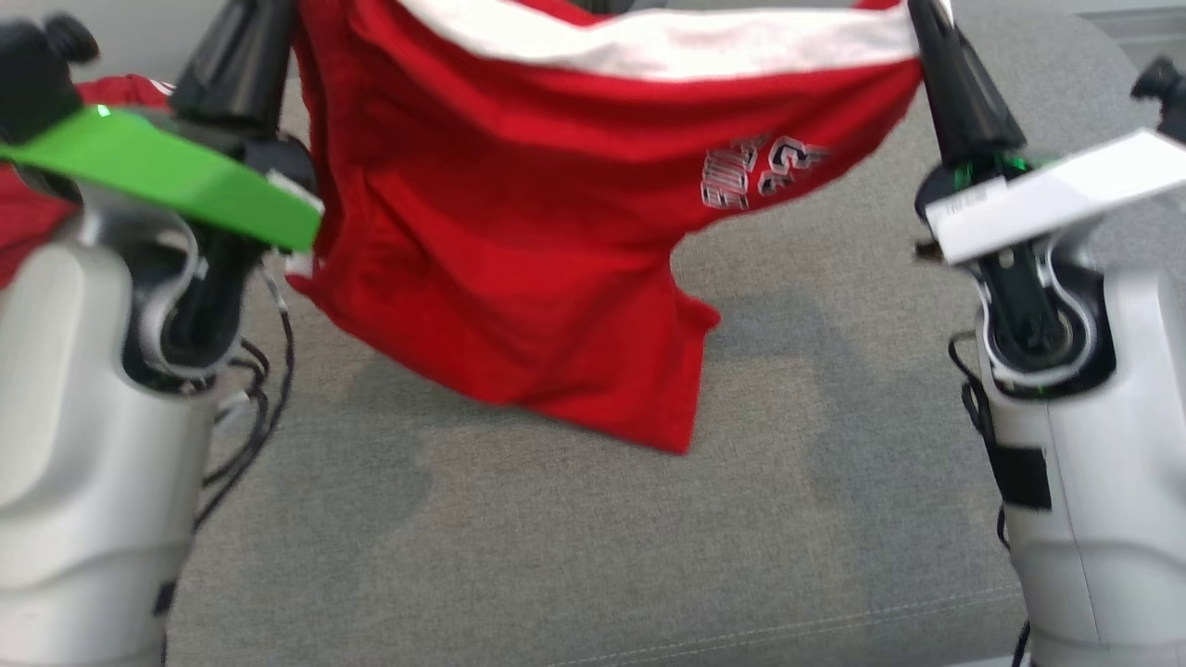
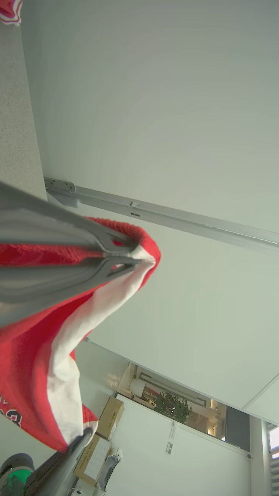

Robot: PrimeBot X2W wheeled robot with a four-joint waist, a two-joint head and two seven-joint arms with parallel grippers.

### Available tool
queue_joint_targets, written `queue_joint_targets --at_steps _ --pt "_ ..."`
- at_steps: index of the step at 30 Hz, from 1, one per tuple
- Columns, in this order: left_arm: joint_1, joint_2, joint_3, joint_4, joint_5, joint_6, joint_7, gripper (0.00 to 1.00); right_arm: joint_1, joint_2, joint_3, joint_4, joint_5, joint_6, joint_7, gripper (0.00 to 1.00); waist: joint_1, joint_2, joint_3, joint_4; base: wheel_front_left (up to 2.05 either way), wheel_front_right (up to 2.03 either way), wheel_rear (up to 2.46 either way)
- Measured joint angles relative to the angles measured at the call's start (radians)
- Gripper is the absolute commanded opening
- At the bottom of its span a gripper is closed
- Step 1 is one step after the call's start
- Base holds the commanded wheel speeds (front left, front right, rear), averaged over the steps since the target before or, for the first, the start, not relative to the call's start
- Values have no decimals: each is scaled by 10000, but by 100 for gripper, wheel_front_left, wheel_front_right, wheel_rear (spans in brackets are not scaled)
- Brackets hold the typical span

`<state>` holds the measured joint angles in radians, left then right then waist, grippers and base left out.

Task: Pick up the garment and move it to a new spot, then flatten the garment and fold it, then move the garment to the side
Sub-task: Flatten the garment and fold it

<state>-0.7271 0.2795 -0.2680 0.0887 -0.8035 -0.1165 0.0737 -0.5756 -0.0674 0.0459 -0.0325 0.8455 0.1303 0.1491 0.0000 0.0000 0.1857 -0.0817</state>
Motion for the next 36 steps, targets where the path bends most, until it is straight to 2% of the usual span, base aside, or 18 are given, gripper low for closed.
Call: queue_joint_targets --at_steps 5,8,11,14,21,27,32,36 --pt "-2675 491 -184 1289 585 -65 332 0 -3253 138 224 1873 -621 2 -744 0 0 0 875 -360 0 0 0" --pt "-4377 617 -238 1889 874 -81 -127 0 -4975 148 251 2920 -947 2 -1369 0 0 0 1387 -606 0 0 0" --pt "-5517 844 -499 2571 1306 -104 -631 0 -6091 151 508 3841 -800 2 -2115 0 0 0 1861 -880 0 0 0" --pt "-5954 1012 -1152 3101 1317 -109 -970 0 -6467 157 1187 4514 -311 2 -2719 0 0 0 2318 -1134 0 0 0" --pt "-5443 1678 -2424 3967 468 -113 -1599 0 -5521 184 3068 4922 270 2 -3649 0 1 0 3330 -1515 0 0 0" --pt "-3991 2119 -3150 3492 -813 -113 -2493 0 -3816 79 3659 4431 652 2 -3992 0 2 0 3812 -1619 0 0 0" --pt "-2379 2508 -2840 2497 -1563 -113 -3187 0 -2159 -516 3551 3413 677 2 -4080 0 1 0 3703 -1454 0 0 0" --pt "-685 2546 -2353 1434 -1544 -4 -3319 0 -681 -637 2493 2439 305 4 -4119 0 1 0 3499 -1163 0 0 0"
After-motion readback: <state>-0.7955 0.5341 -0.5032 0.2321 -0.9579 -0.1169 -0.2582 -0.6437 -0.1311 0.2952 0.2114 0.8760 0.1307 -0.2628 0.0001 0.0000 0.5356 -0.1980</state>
